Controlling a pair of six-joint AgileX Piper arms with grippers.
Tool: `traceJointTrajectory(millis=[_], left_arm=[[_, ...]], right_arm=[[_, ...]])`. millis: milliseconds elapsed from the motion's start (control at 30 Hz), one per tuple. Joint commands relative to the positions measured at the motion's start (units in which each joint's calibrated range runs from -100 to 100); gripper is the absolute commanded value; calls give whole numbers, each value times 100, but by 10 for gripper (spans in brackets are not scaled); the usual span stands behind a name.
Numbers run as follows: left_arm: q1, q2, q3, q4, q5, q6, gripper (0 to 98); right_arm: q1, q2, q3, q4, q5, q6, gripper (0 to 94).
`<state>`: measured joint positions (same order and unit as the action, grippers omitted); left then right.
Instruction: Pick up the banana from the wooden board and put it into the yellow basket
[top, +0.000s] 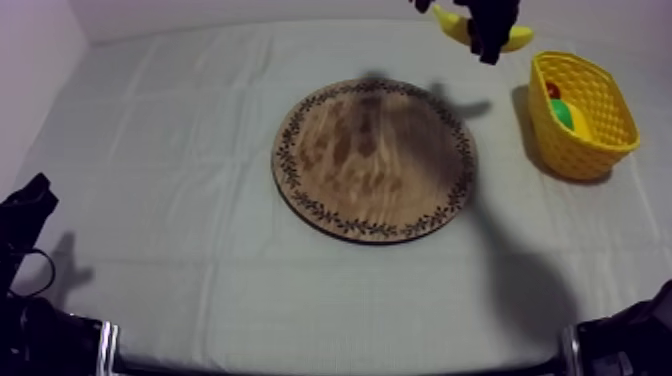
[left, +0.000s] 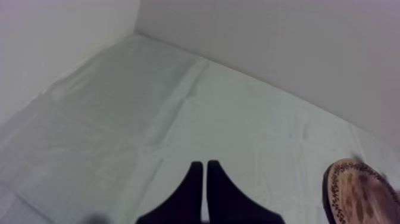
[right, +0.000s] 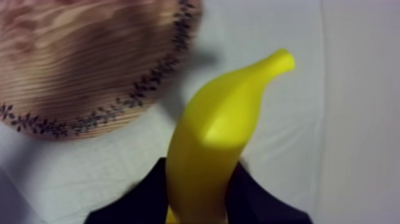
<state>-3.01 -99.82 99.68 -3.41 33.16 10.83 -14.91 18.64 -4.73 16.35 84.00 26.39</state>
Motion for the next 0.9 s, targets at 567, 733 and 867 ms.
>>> traceJointTrajectory(millis=[567,733,867], left_arm=[[1,0,-1,1,-1,-1,1],[1,0,-1,1,-1,-1,1],[1,0,-1,1,-1,-1,1]], right_arm=[[931,255,-790,-312,967,-602,224],[1240,249,-826,-385,1098,-685,224],[1482,211,-814,-424,1147,-764,225]])
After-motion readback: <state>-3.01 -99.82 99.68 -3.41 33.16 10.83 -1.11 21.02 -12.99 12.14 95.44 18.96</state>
